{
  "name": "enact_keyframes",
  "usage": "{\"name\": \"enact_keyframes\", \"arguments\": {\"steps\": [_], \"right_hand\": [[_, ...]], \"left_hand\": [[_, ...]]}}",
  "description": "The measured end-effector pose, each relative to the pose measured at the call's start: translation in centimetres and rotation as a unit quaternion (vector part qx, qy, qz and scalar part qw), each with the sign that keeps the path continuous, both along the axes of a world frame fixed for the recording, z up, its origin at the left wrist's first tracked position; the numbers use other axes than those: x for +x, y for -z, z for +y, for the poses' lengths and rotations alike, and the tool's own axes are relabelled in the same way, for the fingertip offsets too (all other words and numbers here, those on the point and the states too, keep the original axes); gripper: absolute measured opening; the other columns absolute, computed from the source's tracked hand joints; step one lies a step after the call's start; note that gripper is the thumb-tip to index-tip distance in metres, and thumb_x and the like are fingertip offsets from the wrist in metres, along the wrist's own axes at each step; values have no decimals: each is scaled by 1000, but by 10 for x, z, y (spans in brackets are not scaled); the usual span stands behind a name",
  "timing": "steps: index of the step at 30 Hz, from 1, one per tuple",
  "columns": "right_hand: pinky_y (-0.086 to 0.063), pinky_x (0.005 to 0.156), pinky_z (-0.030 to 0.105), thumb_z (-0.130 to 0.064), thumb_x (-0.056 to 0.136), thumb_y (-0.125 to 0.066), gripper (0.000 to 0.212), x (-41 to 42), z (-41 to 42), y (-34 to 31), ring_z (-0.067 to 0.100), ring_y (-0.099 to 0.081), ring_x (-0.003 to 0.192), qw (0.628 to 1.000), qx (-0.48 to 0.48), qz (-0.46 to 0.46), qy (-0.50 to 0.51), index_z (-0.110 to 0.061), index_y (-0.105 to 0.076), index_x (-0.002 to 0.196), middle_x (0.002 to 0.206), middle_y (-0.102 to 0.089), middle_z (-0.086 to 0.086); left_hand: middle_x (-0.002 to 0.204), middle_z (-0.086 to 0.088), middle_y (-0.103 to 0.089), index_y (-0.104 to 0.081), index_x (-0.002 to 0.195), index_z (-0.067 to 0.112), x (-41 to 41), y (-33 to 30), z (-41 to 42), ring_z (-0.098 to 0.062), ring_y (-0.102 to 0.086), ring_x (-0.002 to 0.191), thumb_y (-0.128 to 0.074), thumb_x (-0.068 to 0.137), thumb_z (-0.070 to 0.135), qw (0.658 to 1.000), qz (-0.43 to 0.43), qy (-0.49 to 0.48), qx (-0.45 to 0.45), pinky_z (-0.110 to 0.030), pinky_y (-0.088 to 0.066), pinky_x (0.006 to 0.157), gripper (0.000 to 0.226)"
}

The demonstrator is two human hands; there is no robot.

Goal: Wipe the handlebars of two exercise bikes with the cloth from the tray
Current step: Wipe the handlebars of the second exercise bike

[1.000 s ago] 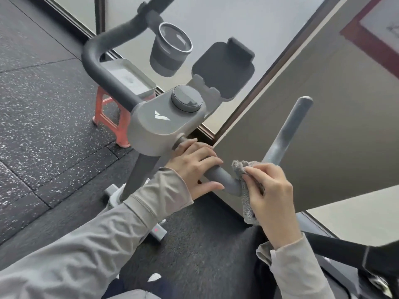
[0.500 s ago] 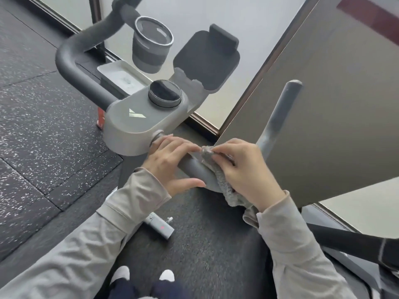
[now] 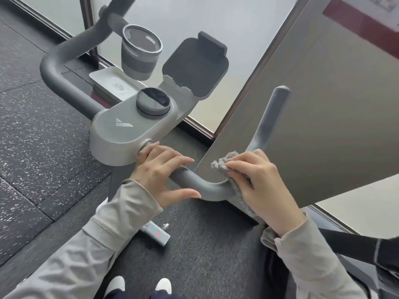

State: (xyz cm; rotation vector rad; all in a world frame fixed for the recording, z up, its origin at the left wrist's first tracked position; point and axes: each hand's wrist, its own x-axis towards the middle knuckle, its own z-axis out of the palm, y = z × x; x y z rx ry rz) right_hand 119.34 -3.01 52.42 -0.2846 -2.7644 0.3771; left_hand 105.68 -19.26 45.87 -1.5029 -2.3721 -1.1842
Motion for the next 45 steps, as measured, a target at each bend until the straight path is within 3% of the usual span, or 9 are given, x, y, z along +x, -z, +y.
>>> {"name": "enact_keyframes", "arguments": {"steps": [4,9,17,23,30,35,45], "right_hand": [[-39,82,19,0,82,-67,11,-4,22,9,32,-56,86,993,48,103,44,1,-73,92,90,-69,13],[-41,85,23,-1,86,-64,13,-18,59,5,36,-56,90,982,69,160,76,3,-71,95,94,-68,18],[-44,85,26,-7,87,-61,17,-5,50,26,30,-56,91,966,-33,238,91,-3,-71,99,99,-67,9],[-47,90,23,-4,85,-62,20,15,31,53,19,-59,102,936,-145,310,85,-7,-69,104,106,-59,0],[-47,88,26,3,87,-58,20,-7,57,60,26,-57,96,904,-120,397,104,0,-68,104,103,-57,2],[-43,88,18,2,88,-58,19,-19,85,52,23,-58,95,899,-121,415,77,0,-68,104,105,-54,3],[-45,90,23,5,87,-58,17,-43,118,12,27,-58,95,904,-106,411,53,6,-68,100,102,-59,25]], "left_hand": [[83,4,-71,-73,92,16,13,-6,9,-17,-65,90,-53,64,66,1000,3,-11,-4,-39,-25,103,60],[79,6,-71,-72,92,17,31,-19,30,-17,-66,83,-50,70,58,1000,-9,4,-7,-35,-30,98,51],[110,7,-62,-52,124,27,46,-28,74,-12,-58,99,-61,80,50,993,-79,28,-85,-32,-46,91,51],[104,14,-63,-56,120,30,55,-25,74,-6,-61,80,-63,78,48,989,-129,19,-63,-33,-51,83,47],[96,16,-64,-61,115,28,56,-29,76,-2,-60,78,-54,69,56,987,-150,7,-61,-32,-52,81,54],[92,21,-63,-62,111,33,59,-31,77,0,-60,75,-45,66,63,987,-153,-6,-57,-33,-53,77,56],[90,23,-63,-63,110,35,62,-32,77,2,-59,73,-47,64,63,985,-161,-30,-55,-34,-54,78,56]]}}
